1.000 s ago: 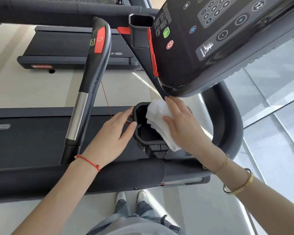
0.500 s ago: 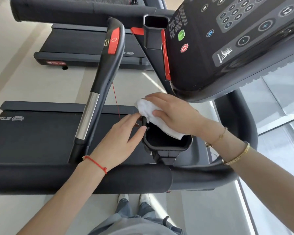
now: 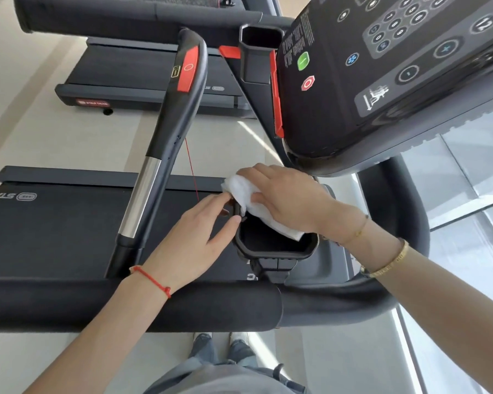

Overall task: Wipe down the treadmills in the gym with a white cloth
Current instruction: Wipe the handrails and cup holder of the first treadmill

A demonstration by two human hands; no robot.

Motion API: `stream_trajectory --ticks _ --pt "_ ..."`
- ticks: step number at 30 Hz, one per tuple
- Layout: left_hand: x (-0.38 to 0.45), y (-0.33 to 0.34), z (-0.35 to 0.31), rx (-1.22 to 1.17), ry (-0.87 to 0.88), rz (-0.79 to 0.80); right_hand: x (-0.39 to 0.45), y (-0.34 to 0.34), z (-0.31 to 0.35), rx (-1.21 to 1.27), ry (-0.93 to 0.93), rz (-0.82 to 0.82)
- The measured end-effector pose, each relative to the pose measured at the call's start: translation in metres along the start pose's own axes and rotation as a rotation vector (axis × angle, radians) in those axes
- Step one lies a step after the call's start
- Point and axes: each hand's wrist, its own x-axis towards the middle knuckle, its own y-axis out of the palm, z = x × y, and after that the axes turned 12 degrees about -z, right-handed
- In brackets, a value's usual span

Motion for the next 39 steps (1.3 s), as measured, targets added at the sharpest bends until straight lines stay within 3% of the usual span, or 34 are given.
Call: stream_trajectory --ticks 6,13,16,21,25,28,34,39 --pt "0.0 0.001 0.003 -0.009 -0.002 0.009 -0.046 -0.009 -0.012 0.19 0.111 -0.038" --pt "-0.002 0.001 0.0 0.011 -0.025 -0.007 -0.006 0.005 0.002 -0.049 -0.037 -0.027" --pt "-0.001 0.0 0.0 0.013 -0.033 -0.007 -0.01 0.004 0.0 -0.04 -0.01 -0.021" --pt "-0.001 0.001 0.001 -0.002 -0.008 0.005 -0.048 -0.003 -0.002 0.122 0.159 -0.071" --pt "-0.001 0.001 0.0 0.003 0.0 0.009 -0.082 -0.008 0.023 0.428 0.476 -0.153" --pt "0.0 0.001 0.0 0.01 0.001 0.015 -0.09 -0.008 0.036 0.506 0.64 -0.165" --pt "0.0 0.001 0.0 0.036 -0.005 0.012 -0.054 -0.012 0.02 0.488 0.719 -0.099" --pt "0.0 0.001 -0.001 0.034 0.007 0.022 -0.09 -0.013 0.041 0.559 0.768 -0.075"
